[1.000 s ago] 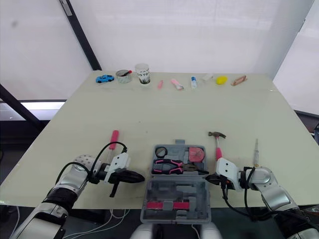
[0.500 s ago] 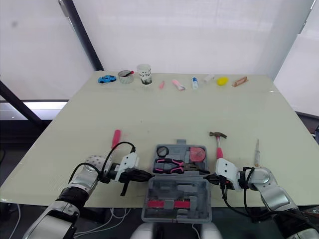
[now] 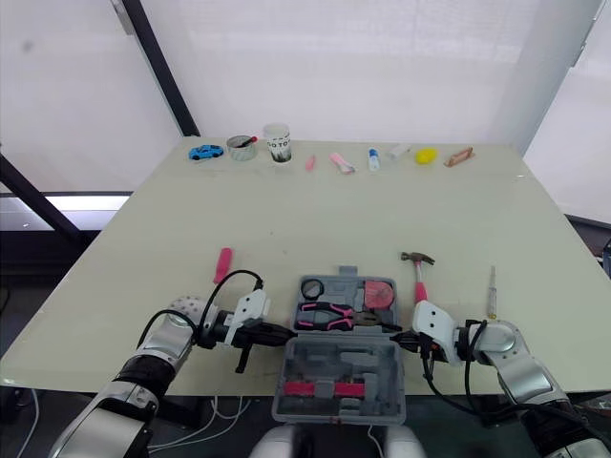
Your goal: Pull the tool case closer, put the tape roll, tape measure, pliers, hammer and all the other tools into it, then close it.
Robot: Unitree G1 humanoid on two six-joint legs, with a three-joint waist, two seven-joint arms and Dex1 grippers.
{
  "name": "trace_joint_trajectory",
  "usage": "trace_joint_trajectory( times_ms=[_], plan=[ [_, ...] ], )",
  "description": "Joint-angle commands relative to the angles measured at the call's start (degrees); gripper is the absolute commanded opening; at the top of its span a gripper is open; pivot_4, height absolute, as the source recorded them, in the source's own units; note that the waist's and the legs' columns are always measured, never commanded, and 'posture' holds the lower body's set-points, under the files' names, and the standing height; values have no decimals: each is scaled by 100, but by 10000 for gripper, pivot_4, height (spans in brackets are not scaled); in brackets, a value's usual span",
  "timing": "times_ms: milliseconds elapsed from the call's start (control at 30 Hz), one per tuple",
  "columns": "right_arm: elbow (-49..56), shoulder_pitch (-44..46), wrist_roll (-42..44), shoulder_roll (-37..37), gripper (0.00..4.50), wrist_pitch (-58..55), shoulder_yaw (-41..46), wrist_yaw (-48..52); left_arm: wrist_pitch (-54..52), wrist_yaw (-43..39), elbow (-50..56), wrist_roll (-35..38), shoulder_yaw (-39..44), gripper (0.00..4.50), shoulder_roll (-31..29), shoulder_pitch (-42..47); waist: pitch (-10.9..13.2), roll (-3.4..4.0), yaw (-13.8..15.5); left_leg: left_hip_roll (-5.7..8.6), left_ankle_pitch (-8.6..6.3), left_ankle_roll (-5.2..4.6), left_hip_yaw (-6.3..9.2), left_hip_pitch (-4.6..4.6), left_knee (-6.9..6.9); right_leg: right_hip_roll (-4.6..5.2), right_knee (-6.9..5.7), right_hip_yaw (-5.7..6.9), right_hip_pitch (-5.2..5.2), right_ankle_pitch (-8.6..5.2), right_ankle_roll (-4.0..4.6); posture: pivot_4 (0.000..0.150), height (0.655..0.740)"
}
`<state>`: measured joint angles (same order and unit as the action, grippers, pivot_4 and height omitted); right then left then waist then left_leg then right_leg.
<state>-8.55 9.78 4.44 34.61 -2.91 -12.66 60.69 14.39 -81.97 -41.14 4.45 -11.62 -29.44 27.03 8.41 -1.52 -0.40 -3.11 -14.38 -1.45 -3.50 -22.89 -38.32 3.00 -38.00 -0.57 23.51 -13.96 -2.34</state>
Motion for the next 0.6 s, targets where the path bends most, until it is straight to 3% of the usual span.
trace_joint_trajectory(
  times_ms=[33, 600],
  plan=[
    [4, 245, 44, -137, 0, 113, 60, -110, -19, 226, -61, 18, 46, 395, 195, 184, 0, 0, -1, 0, 0, 0, -1, 0, 0, 0, 0, -2, 0, 2, -1, 1500, 7400],
    [-939, 937, -297, -374, 0, 585, 121, -598, 136, 585, -1016, -223, 93, 395, 493, 1025, 2, -1, -33, 0, 0, 0, 0, -8, 0, -8, 4, -7, 4, 15, -23, 1500, 7400]
  ],
)
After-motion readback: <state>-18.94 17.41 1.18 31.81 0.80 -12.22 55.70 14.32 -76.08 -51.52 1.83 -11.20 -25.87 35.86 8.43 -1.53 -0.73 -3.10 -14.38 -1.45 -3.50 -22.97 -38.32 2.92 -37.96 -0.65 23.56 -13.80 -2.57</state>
